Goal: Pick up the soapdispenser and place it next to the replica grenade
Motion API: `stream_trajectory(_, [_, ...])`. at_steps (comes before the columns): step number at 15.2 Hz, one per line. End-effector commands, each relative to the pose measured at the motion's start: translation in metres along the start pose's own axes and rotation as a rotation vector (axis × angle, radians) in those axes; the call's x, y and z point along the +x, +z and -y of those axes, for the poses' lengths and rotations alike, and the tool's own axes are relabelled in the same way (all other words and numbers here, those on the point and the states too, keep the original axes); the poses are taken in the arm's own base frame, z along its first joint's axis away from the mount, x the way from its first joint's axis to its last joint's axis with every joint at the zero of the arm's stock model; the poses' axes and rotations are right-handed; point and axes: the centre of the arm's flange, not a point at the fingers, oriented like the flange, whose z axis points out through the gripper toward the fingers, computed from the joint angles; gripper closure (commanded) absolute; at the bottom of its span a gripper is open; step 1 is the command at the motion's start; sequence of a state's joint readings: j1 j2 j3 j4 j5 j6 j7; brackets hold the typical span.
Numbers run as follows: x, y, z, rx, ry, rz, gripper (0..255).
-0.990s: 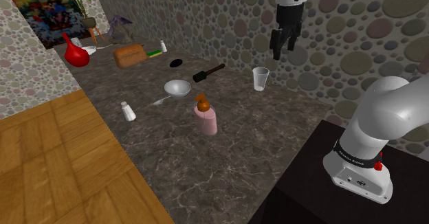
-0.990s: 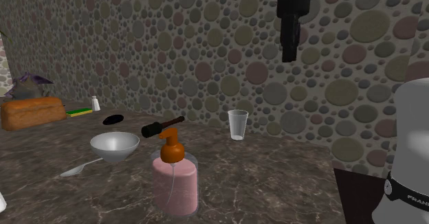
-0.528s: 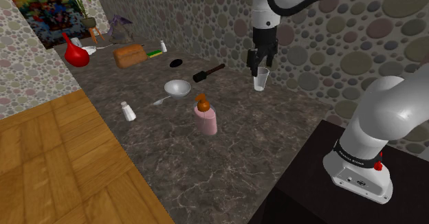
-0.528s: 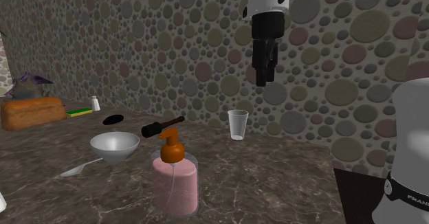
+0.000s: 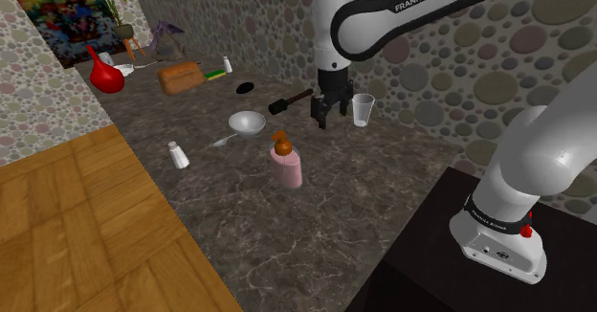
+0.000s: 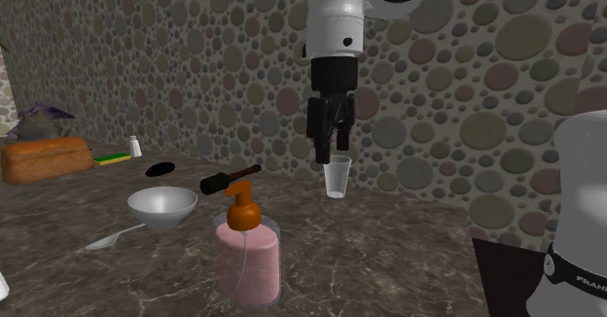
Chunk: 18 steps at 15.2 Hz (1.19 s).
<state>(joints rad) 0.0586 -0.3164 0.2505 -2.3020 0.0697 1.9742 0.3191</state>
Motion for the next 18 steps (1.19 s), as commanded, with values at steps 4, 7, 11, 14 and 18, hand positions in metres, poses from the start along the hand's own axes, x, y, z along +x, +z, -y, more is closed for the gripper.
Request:
stream_trajectory(4, [0.033, 0.036, 0.044, 0.011, -0.009, -0.005, 0])
stream_trajectory(7, [0.052, 0.058, 0.07, 0.016, -0.015, -0.006, 0])
stream_trajectory(11, [0.076, 0.085, 0.102, 0.023, -0.022, -0.009, 0])
stream_trajectory(14, [0.076, 0.101, 0.103, 0.023, -0.022, -0.009, 0])
stream_trajectory(18, [0.076, 0.122, 0.103, 0.023, -0.022, -0.009, 0])
